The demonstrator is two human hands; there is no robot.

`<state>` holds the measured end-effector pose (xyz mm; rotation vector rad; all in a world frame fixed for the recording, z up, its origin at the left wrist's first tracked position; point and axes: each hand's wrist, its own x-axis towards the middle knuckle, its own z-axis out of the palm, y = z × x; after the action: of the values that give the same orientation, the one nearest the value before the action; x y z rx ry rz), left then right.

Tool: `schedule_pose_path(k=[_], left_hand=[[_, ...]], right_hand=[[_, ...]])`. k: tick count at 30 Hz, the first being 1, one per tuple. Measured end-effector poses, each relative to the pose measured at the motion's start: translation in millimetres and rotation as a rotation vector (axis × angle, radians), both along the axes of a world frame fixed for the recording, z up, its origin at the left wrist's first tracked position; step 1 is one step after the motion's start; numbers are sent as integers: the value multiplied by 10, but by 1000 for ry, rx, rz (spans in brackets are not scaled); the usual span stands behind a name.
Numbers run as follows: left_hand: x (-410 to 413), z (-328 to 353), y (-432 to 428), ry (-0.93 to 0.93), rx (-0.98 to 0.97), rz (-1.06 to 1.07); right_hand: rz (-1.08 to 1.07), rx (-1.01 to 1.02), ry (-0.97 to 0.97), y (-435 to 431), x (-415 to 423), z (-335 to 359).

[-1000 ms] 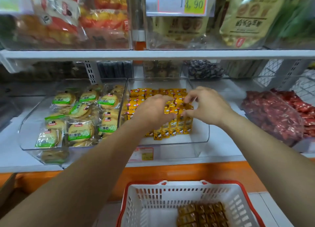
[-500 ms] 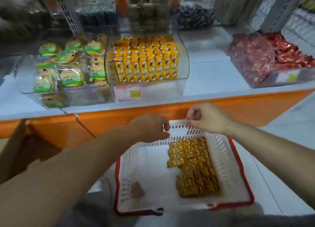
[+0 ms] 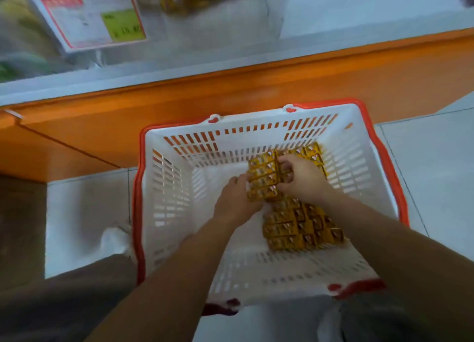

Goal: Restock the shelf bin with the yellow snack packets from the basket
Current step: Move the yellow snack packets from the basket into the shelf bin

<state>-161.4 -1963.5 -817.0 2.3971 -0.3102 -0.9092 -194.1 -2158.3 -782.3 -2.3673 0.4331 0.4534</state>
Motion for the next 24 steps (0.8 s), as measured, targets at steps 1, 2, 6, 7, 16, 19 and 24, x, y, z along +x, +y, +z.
schedule_pose_path(k=[1, 2, 6, 7, 16, 19, 24], left_hand=[[-1, -91, -52, -31, -26, -6], [5, -169, -109, -54, -48, -24], [26, -395, -271, -98, -99, -77], [33, -438, -284, -125, -96, -81], [24, -540, -214, -299, -25, -193], [33, -550, -219, -249, -77, -195], [72, -539, -213, -118, -98, -56]], right_hand=[[-23, 0, -11, 5, 12, -61], [-44, 5, -23, 2, 21, -105], [-6, -38, -48, 5, 11, -181], [0, -43, -41, 7, 13, -189], [-98, 57, 19, -51, 118, -209], [-158, -27, -186, -79, 213, -154], [-154, -170, -229, 45, 334, -179]])
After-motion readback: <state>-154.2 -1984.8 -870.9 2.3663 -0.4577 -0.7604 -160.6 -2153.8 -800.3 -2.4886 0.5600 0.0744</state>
